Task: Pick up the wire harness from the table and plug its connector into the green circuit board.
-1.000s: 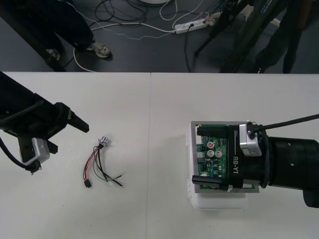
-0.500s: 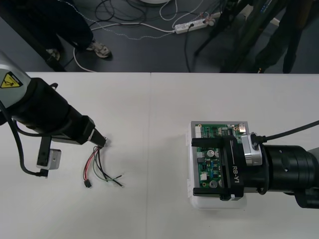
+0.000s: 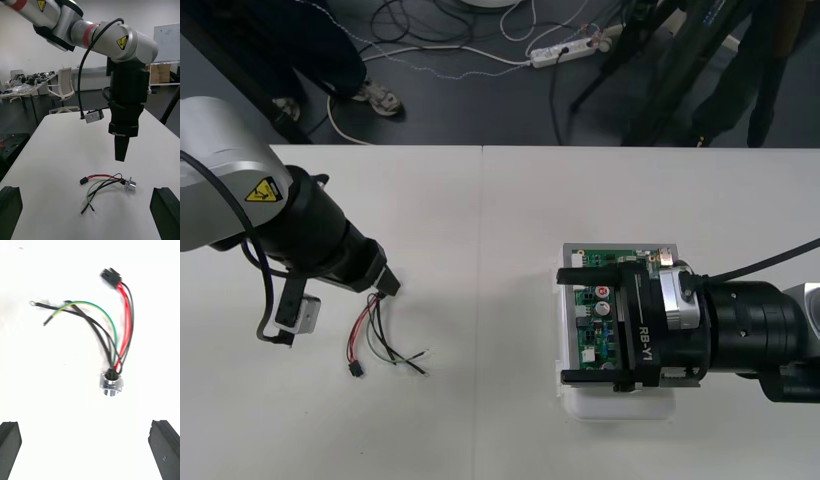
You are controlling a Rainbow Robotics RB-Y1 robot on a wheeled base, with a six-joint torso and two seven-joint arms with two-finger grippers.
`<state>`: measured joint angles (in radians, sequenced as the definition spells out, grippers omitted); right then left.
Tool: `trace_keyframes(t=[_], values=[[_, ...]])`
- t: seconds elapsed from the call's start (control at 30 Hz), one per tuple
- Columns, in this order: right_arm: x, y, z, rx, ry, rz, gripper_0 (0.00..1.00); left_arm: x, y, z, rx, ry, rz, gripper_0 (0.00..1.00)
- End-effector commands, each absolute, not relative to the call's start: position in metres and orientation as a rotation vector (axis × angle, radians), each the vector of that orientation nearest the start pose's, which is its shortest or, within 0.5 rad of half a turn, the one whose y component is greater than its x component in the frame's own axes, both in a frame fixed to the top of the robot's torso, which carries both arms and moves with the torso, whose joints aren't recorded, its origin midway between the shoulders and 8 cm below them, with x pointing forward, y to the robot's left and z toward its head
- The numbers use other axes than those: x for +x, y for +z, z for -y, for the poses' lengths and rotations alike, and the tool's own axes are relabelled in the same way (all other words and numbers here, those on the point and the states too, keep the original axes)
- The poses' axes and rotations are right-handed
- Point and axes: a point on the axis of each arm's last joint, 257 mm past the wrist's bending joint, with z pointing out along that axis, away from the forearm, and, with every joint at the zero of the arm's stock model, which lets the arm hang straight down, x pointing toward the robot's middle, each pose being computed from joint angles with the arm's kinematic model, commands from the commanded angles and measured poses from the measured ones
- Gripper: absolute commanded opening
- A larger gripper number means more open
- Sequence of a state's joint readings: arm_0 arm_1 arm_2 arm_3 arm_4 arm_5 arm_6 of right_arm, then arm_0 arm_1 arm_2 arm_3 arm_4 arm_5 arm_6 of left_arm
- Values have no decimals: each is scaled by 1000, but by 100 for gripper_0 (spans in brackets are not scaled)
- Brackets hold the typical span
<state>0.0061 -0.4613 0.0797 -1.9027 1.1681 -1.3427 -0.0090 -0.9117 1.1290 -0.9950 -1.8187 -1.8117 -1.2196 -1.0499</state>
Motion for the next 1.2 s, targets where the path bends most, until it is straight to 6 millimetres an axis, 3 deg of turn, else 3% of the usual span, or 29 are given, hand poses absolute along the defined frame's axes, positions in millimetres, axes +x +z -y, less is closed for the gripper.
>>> trace_keyframes(t=[0.03,0.4,0.87,1.2], values=[[281,-122,23,-1363,962,-921,100,450,-235,-203,-3103,-512,-739,100],[285,-125,18,-1377,900,-890,100,477,-260,-204,-2947,-606,-852,100],[291,-134,20,-1339,872,-929,100,480,-294,-194,-2890,-571,-899,100],[290,-119,22,-1282,914,-914,100,488,-311,-187,-2876,-568,-882,100]])
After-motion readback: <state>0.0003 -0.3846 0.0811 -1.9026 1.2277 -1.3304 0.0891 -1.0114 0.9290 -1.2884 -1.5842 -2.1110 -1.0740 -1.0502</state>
